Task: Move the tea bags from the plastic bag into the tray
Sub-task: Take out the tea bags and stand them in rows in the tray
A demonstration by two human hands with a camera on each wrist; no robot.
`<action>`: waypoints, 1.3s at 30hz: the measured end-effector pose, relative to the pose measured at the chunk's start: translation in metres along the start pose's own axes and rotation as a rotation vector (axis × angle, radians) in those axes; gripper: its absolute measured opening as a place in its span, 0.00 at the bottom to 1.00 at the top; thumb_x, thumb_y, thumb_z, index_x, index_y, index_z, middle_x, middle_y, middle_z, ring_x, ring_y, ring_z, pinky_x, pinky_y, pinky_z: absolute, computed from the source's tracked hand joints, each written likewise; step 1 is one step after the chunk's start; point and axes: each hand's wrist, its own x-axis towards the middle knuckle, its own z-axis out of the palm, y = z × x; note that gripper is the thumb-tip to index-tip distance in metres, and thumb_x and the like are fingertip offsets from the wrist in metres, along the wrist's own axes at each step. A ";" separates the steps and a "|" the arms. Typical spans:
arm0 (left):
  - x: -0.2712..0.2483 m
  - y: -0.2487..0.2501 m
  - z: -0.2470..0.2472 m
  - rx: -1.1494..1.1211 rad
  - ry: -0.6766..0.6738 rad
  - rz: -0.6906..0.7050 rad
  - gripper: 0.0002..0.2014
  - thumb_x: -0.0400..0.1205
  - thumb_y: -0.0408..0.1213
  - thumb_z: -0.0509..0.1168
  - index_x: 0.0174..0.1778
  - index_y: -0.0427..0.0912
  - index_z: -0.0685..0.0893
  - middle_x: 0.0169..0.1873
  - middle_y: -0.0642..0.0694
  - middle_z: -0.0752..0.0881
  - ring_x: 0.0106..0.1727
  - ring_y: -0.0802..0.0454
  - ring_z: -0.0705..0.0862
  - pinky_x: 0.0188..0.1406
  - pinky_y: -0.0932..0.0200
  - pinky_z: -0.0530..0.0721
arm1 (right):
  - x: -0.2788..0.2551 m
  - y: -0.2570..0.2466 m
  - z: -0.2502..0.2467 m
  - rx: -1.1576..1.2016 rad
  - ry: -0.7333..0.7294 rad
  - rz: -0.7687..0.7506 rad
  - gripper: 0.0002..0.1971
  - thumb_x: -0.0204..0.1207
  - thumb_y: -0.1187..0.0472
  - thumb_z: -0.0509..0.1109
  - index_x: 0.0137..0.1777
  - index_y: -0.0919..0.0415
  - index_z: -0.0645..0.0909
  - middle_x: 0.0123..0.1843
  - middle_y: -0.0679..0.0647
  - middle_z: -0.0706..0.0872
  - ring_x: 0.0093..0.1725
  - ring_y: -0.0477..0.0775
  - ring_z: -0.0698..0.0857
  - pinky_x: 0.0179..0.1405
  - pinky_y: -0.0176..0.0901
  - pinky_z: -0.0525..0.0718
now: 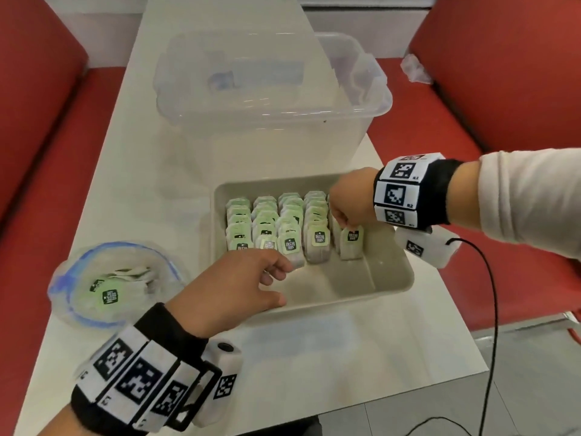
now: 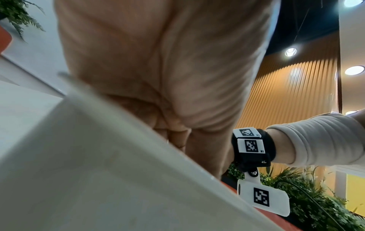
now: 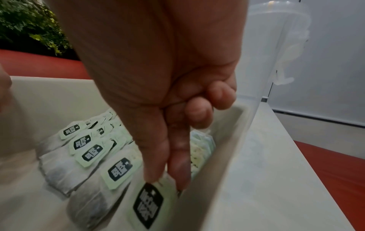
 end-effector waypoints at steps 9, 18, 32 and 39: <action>0.014 0.030 -0.031 0.251 -0.102 0.076 0.13 0.75 0.45 0.71 0.53 0.60 0.80 0.46 0.64 0.82 0.47 0.67 0.82 0.48 0.70 0.79 | -0.047 0.028 -0.004 0.336 0.330 0.101 0.08 0.72 0.53 0.73 0.50 0.52 0.83 0.34 0.41 0.77 0.34 0.45 0.75 0.28 0.36 0.68; 0.115 0.110 -0.023 0.900 -0.221 0.299 0.13 0.76 0.47 0.68 0.50 0.43 0.85 0.41 0.49 0.86 0.43 0.49 0.82 0.34 0.59 0.75 | -0.082 0.005 0.087 0.794 0.372 0.404 0.32 0.74 0.42 0.68 0.74 0.53 0.64 0.52 0.56 0.85 0.56 0.62 0.83 0.47 0.50 0.78; 0.152 0.087 0.039 1.006 -0.728 0.303 0.19 0.84 0.35 0.57 0.70 0.51 0.78 0.55 0.48 0.86 0.52 0.49 0.83 0.54 0.62 0.77 | -0.074 -0.011 0.105 0.806 0.375 0.367 0.17 0.79 0.47 0.63 0.53 0.60 0.65 0.52 0.63 0.83 0.51 0.66 0.82 0.37 0.46 0.67; 0.157 0.086 0.039 0.953 -0.664 0.286 0.18 0.85 0.36 0.57 0.71 0.50 0.77 0.63 0.50 0.83 0.63 0.50 0.80 0.58 0.64 0.73 | -0.073 -0.010 0.108 0.806 0.383 0.373 0.18 0.79 0.47 0.64 0.48 0.59 0.60 0.52 0.64 0.84 0.51 0.66 0.82 0.37 0.46 0.67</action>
